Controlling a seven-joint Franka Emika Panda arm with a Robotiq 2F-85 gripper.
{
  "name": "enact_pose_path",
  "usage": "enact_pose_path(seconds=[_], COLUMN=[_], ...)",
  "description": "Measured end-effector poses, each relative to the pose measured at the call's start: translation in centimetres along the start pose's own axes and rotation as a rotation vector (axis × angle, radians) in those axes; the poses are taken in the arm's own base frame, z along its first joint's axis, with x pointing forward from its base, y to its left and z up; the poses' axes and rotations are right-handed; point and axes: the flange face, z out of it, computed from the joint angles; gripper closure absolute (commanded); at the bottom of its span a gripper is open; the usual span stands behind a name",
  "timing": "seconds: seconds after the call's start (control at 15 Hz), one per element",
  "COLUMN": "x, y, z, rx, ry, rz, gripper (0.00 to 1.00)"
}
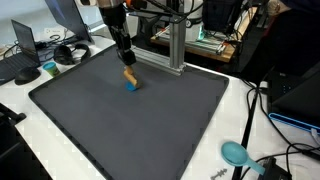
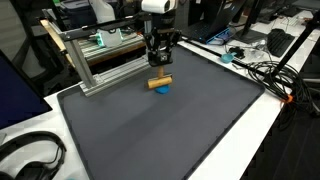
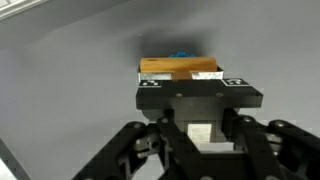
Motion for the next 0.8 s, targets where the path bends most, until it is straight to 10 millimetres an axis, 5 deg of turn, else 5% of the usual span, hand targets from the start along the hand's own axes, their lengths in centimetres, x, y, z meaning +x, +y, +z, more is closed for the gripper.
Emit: enact_pose_path(seconds=[0.8], x=[1.6], y=[-1.0], z=[1.1], rx=[-0.013], ry=[-0.004], rz=[-0.015], gripper=[0.78])
